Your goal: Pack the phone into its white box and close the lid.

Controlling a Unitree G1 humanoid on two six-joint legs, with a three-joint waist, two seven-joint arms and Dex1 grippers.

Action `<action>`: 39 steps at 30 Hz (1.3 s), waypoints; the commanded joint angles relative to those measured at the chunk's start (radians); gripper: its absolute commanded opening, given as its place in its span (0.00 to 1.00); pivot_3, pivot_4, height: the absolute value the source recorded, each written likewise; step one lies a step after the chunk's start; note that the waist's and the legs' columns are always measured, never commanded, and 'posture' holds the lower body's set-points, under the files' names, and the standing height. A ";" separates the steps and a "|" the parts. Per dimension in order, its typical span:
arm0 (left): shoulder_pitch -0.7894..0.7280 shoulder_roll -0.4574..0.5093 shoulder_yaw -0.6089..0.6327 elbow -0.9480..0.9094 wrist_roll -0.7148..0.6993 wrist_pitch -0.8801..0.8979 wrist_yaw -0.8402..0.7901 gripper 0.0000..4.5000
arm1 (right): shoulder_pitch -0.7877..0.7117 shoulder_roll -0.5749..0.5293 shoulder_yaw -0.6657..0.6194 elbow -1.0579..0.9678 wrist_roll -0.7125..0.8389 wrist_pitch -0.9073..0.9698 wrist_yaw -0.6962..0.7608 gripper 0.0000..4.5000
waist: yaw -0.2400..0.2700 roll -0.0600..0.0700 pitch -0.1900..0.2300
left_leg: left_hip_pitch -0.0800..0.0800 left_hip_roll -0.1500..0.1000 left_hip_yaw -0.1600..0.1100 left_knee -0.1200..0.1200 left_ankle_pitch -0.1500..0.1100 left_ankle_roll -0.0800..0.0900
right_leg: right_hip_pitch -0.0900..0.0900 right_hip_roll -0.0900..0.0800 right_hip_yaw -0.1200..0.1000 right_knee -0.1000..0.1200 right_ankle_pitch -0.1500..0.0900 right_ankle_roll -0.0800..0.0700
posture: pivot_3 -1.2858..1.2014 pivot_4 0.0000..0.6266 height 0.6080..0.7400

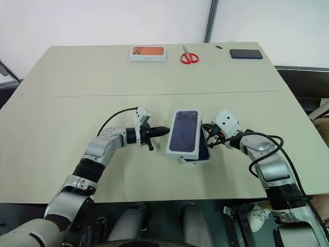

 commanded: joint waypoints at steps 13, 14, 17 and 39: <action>-0.002 -0.029 -0.021 -0.141 -0.008 0.047 -0.013 0.00 | 0.059 -0.035 -0.062 -0.061 -0.017 -0.035 0.041 0.00 | 0.002 0.000 0.000 | 0.000 0.000 0.000 0.000 0.000 0.000 | 0.001 -0.001 0.000 0.000 0.000 0.000 | 0.52 0.24 1.00; 0.002 -0.028 -0.023 -0.143 -0.007 0.046 -0.014 0.00 | 0.067 -0.038 -0.062 -0.064 -0.020 -0.036 0.042 0.00 | 0.002 0.000 0.000 | 0.000 0.000 0.000 0.000 0.000 0.000 | 0.001 -0.001 0.000 0.000 0.000 0.000 | 0.52 0.24 1.00; 0.015 -0.021 -0.037 -0.152 0.002 0.033 -0.018 0.00 | 0.084 -0.050 -0.062 -0.073 -0.036 -0.048 0.048 0.00 | 0.002 0.000 0.000 | 0.000 0.000 0.000 0.000 0.000 0.000 | 0.001 -0.001 0.000 0.000 0.000 0.000 | 0.52 0.24 1.00; 0.023 -0.040 -0.015 -0.162 -0.008 0.008 0.026 0.00 | 0.049 -0.045 -0.079 -0.021 -0.064 -0.059 0.036 0.00 | 0.002 0.000 0.000 | 0.000 0.000 0.000 0.000 0.000 0.000 | 0.001 0.000 0.000 0.000 0.000 0.000 | 0.52 0.24 1.00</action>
